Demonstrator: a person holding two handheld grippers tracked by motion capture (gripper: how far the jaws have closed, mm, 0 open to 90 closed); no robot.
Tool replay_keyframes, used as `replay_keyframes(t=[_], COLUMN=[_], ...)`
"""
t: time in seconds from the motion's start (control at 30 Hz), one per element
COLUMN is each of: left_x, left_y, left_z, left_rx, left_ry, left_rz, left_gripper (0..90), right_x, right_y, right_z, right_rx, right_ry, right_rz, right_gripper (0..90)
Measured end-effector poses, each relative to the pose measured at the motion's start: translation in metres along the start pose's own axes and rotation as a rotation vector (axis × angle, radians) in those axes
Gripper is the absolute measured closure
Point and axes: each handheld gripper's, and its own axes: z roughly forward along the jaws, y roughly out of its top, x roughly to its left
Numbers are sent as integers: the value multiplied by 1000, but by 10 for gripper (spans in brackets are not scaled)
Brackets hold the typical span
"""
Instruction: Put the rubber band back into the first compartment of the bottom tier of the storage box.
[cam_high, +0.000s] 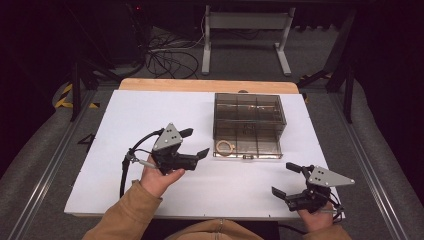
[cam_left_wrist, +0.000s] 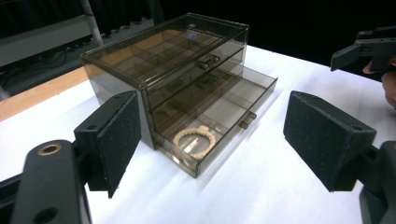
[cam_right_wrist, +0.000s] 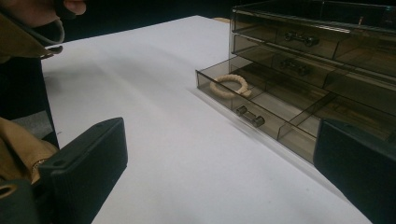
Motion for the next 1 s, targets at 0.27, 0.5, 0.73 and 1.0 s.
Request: replay_keyframes(t=[0.27,0.5,0.73,1.0], left_x=[5,10,14,24], left_y=[-18,-32,-53,-77], left_z=[-20,-36,-52,-67], left_rx=[-4,-18,-22,-32], left_ry=[46,41,78,106], left_rz=[-5,-5,-9,-41], left_gripper=[184,170,160,158], right_x=[0,0,0,0], right_y=[0,0,0,-1], right_z=[0,1,1,1], right_rx=[0,0,-1,3], right_ry=[-2,-3,-3,-5], right_rz=[1,0,2,1], right_gripper=[36,36,36,36])
